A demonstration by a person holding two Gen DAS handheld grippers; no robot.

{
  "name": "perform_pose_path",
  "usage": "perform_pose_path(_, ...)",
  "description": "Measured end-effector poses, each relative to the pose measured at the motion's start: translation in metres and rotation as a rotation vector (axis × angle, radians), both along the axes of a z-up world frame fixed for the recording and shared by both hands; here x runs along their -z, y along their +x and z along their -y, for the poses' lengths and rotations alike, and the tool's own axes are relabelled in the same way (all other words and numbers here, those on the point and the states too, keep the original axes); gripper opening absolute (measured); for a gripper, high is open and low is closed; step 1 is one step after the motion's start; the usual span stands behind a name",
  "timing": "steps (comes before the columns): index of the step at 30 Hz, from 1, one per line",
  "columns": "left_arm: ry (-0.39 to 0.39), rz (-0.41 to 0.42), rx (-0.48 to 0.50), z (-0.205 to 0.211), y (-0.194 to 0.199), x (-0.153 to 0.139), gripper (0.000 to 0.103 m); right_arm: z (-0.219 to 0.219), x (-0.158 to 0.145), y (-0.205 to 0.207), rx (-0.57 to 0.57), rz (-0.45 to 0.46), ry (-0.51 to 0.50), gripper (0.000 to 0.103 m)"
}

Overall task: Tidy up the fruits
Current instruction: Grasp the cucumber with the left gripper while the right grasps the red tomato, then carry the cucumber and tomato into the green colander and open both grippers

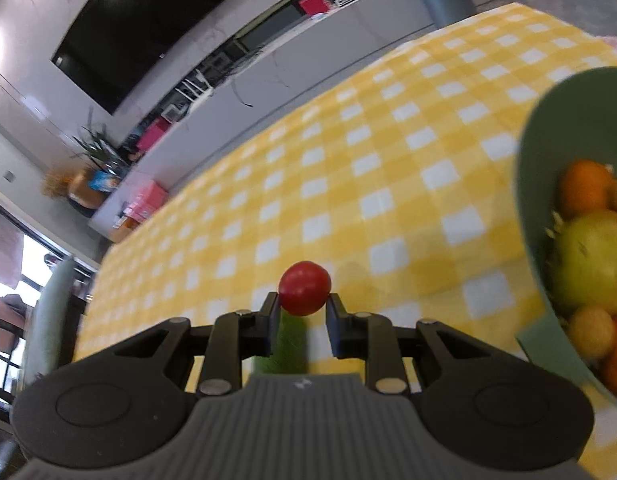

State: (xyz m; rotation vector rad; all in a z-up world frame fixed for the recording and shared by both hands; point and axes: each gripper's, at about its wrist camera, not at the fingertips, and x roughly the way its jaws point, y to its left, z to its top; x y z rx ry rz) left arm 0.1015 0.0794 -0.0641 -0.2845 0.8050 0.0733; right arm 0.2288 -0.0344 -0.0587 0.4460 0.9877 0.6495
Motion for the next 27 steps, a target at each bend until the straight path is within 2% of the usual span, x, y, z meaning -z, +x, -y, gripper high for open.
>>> perform_pose_path(4, 0.01, -0.022, 0.017, 0.006, 0.009, 0.009, 0.079, 0.002, 0.005, 0.01, -0.005, -0.043, 0.083, 0.021)
perform_pose_path(8, 0.057, -0.018, 0.004, 0.018, 0.01, 0.014, 0.079, 0.007, 0.009, 0.012, 0.02, -0.062, 0.082, 0.021)
perform_pose_path(11, 0.149, -0.028, -0.009, 0.028, 0.016, 0.015, 0.059, 0.013, 0.006, 0.01, 0.031, -0.06, 0.107, 0.021)
perform_pose_path(12, 0.196, -0.033, -0.03, 0.032, 0.016, 0.016, 0.047, 0.016, 0.005, 0.01, 0.036, -0.056, 0.112, 0.021)
perform_pose_path(14, 0.202, -0.033, -0.048, 0.033, 0.016, 0.016, 0.047, 0.02, 0.001, 0.011, 0.054, -0.043, 0.119, 0.021)
perform_pose_path(19, 0.161, -0.006, -0.064, 0.027, 0.011, 0.015, 0.045, 0.026, -0.007, 0.009, 0.059, -0.009, 0.109, 0.021)
perform_pose_path(21, 0.12, 0.013, -0.062, 0.022, 0.007, 0.015, 0.045, 0.027, -0.009, 0.008, 0.052, -0.004, 0.11, 0.021)
perform_pose_path(24, -0.01, 0.053, -0.016, 0.007, 0.0, 0.011, 0.045, 0.029, -0.012, 0.005, 0.041, 0.008, 0.109, 0.021)
perform_pose_path(27, -0.218, 0.106, 0.092, -0.01, -0.006, 0.014, 0.043, 0.034, -0.015, 0.004, 0.037, 0.015, 0.128, 0.021)
